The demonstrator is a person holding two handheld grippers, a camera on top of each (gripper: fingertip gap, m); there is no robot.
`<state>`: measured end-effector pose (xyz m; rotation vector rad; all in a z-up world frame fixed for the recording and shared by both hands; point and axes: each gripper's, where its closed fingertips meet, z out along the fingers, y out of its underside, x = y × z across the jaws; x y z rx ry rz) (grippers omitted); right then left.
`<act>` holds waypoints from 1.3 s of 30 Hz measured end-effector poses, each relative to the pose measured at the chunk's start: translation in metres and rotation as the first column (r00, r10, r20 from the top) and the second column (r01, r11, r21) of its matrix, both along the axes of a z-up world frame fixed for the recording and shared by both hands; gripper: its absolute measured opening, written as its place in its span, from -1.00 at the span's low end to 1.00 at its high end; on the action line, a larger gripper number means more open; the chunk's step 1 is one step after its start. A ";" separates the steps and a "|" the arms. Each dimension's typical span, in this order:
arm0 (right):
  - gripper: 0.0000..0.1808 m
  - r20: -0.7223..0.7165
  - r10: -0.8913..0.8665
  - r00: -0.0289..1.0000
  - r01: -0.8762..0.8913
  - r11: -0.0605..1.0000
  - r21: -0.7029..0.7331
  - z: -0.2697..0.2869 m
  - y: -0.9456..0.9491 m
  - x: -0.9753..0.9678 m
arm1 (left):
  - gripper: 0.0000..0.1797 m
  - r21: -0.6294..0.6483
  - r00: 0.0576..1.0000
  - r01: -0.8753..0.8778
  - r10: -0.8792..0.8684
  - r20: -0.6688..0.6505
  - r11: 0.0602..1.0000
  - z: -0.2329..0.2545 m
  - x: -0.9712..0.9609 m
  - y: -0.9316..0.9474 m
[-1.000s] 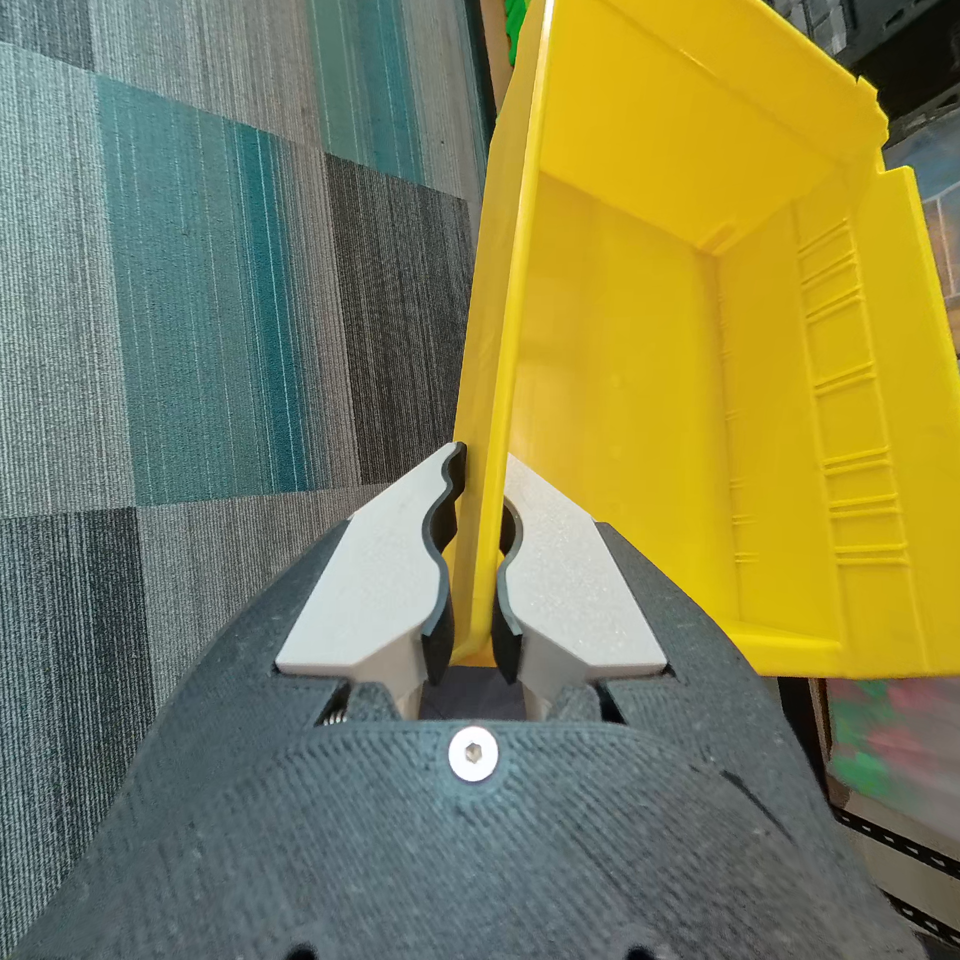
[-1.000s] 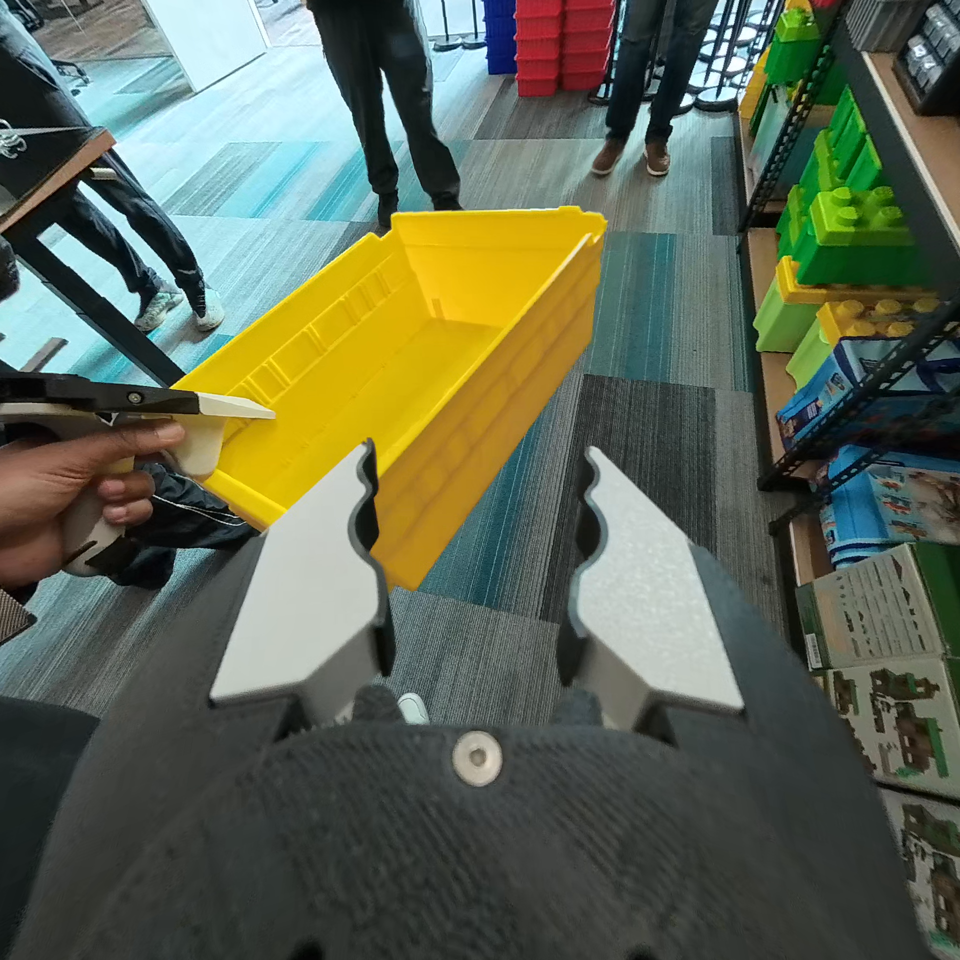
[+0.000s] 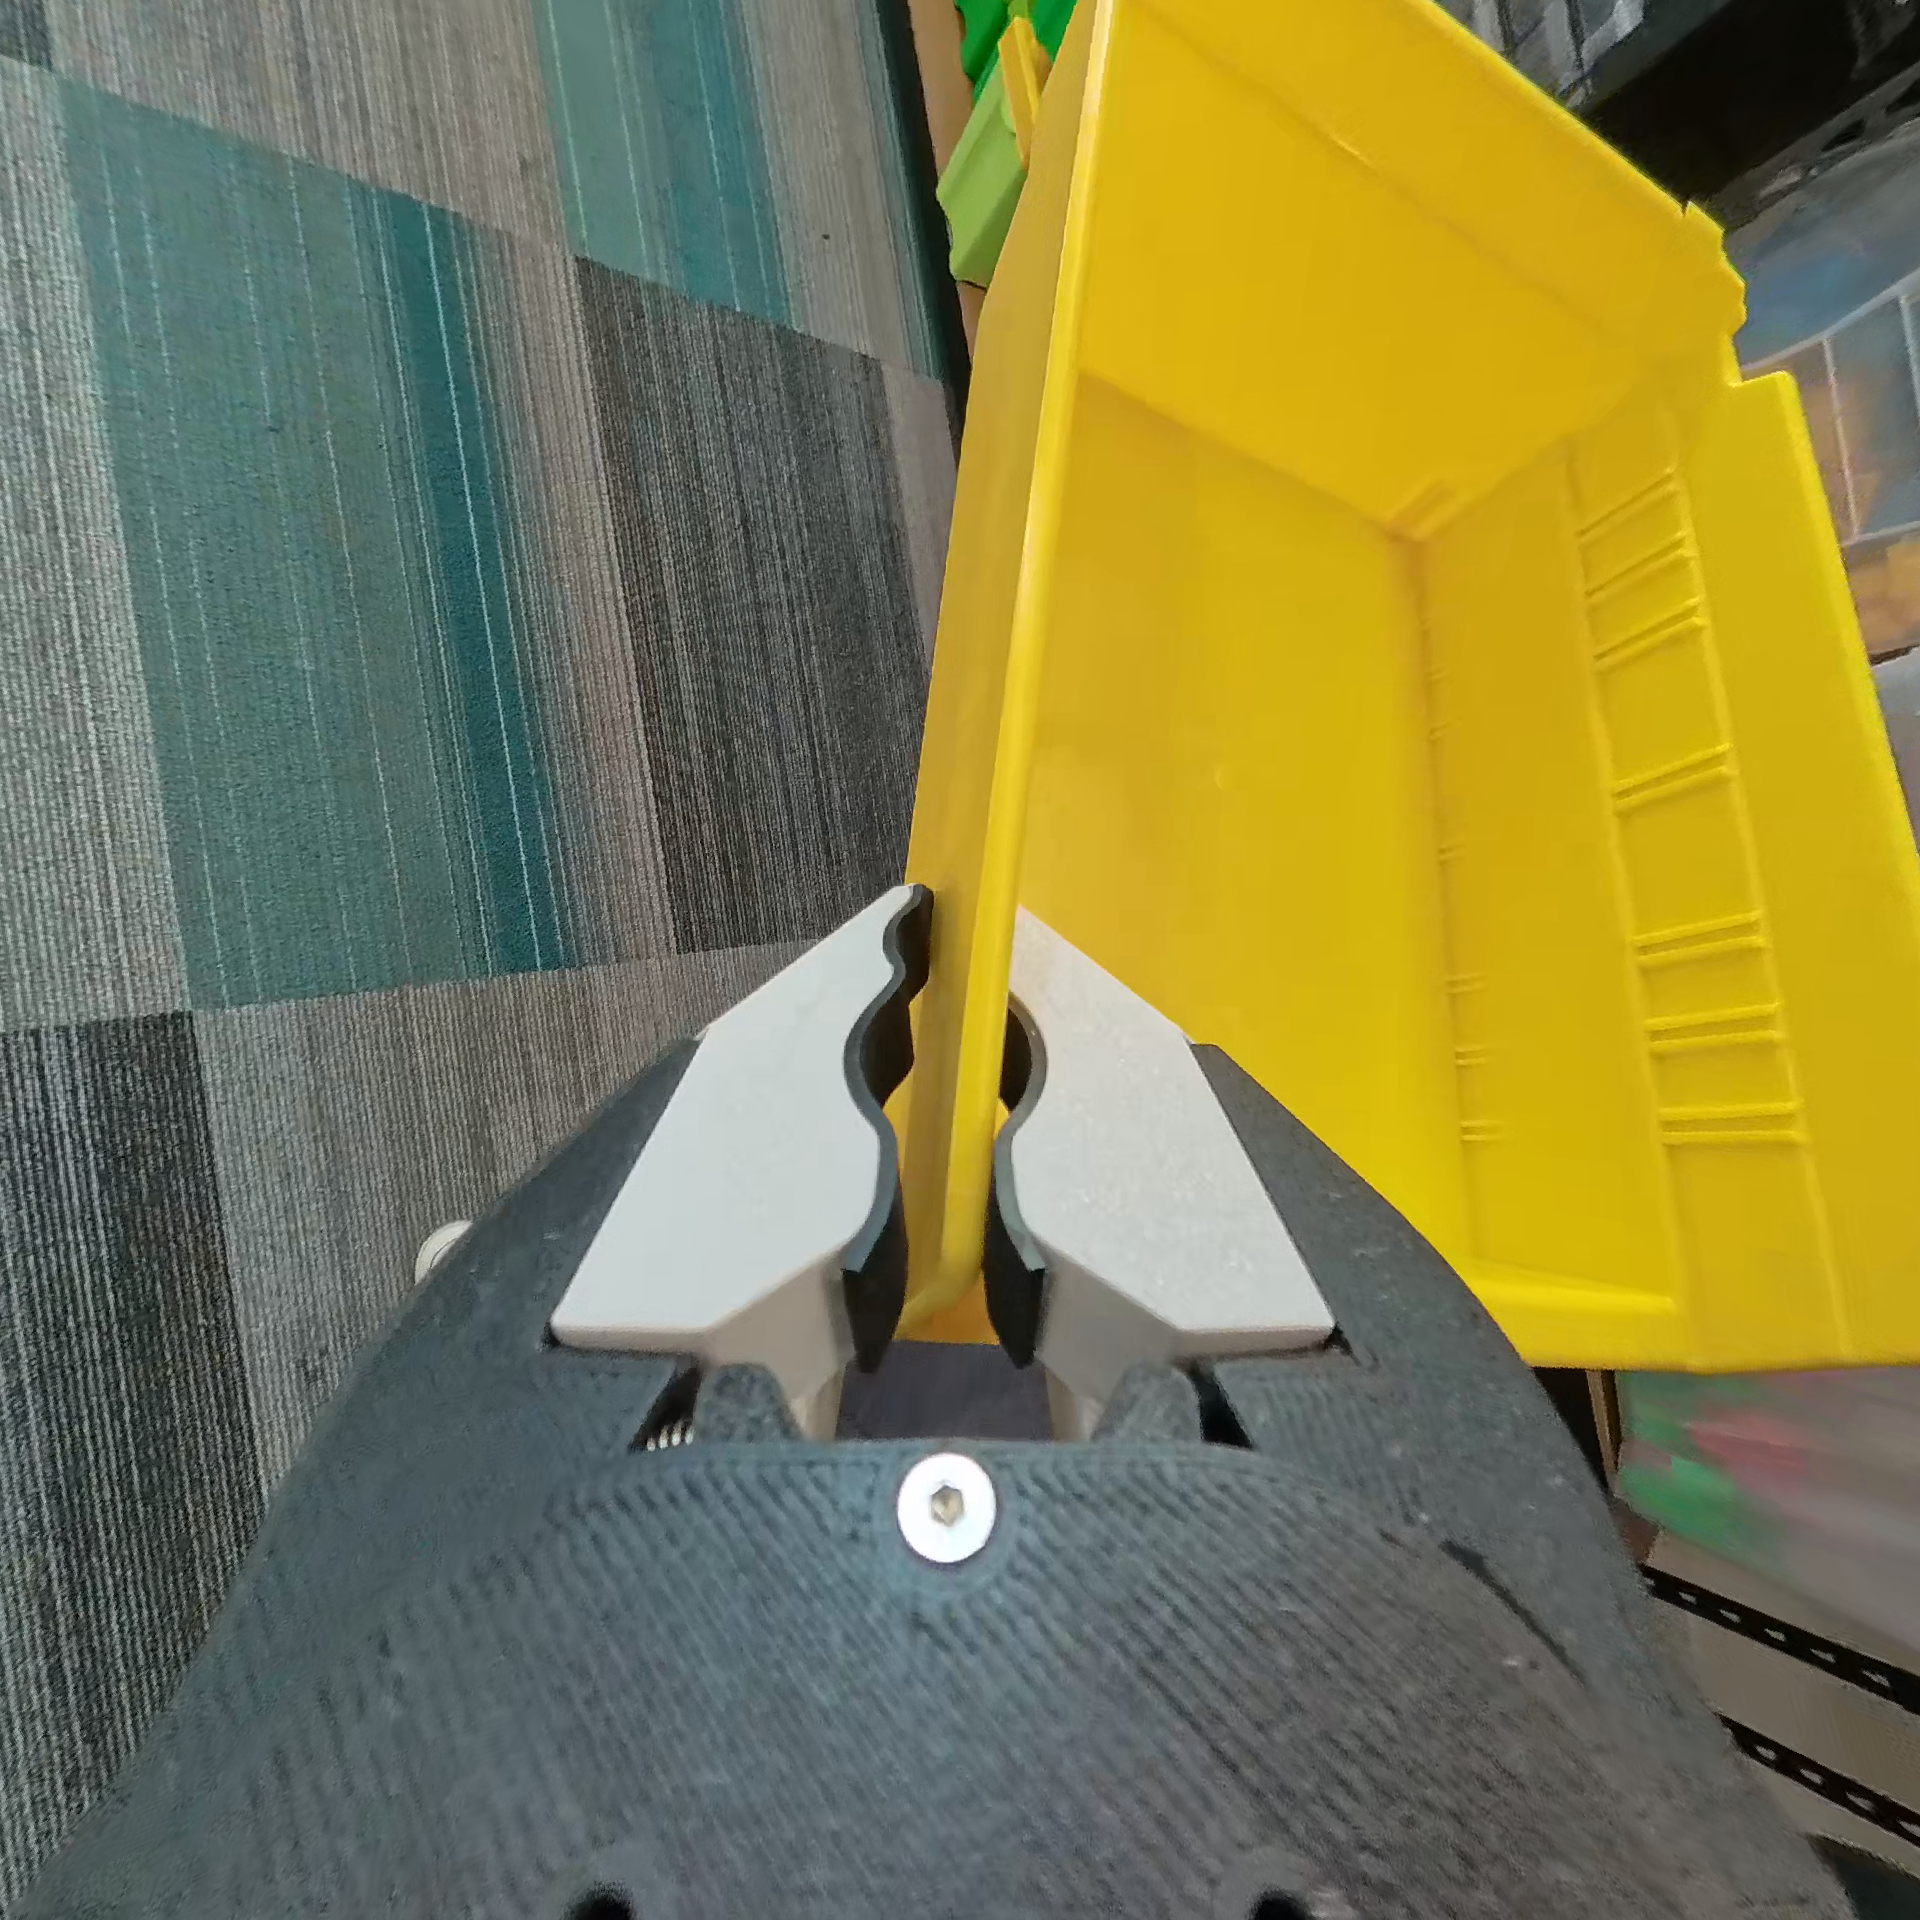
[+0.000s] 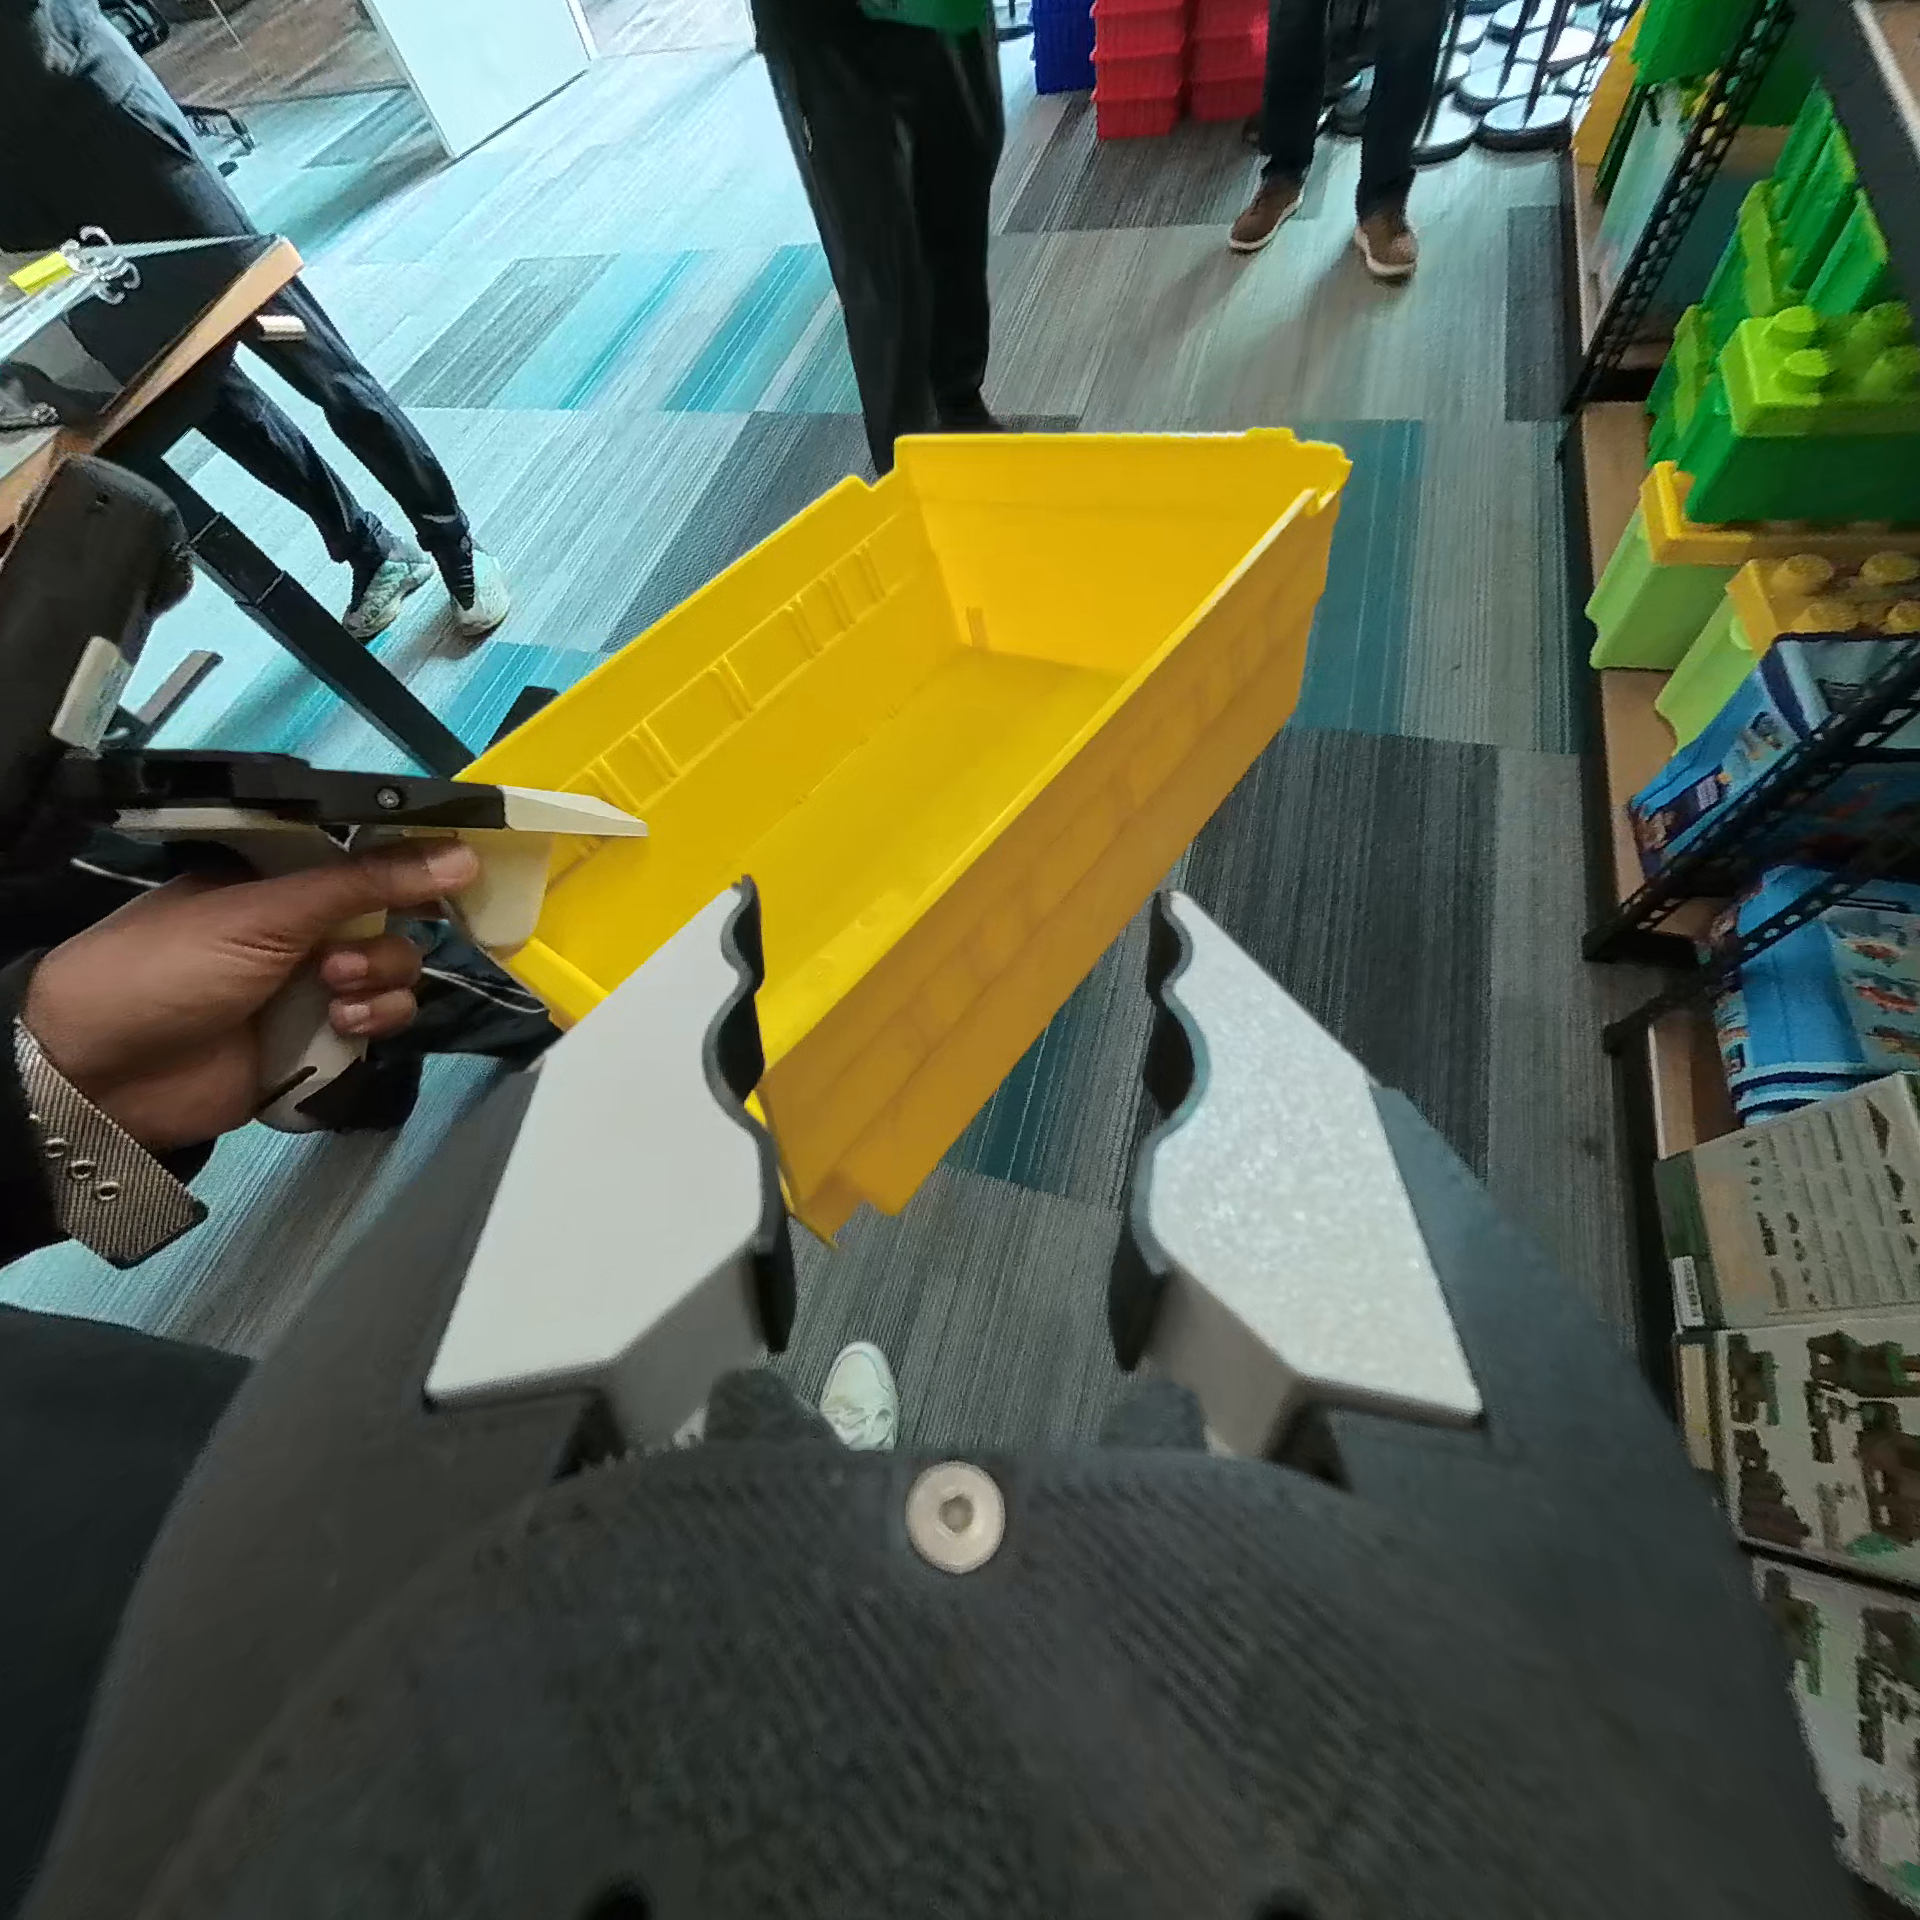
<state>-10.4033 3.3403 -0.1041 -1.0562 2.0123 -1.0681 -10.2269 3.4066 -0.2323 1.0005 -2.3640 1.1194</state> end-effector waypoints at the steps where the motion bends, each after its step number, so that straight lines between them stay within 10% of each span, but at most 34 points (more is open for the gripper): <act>1: -0.18 -0.006 0.006 1.000 -0.006 1.000 0.004 -0.001 0.003 0.003 | -1.00 0.002 1.000 -0.002 0.002 -0.002 1.000 -0.001 0.002 0.004; 39: -0.16 0.039 0.009 0.999 -0.009 1.000 0.020 -0.008 -0.037 -0.011 | -1.00 0.039 0.999 -0.005 0.003 0.054 0.999 0.002 -0.004 -0.027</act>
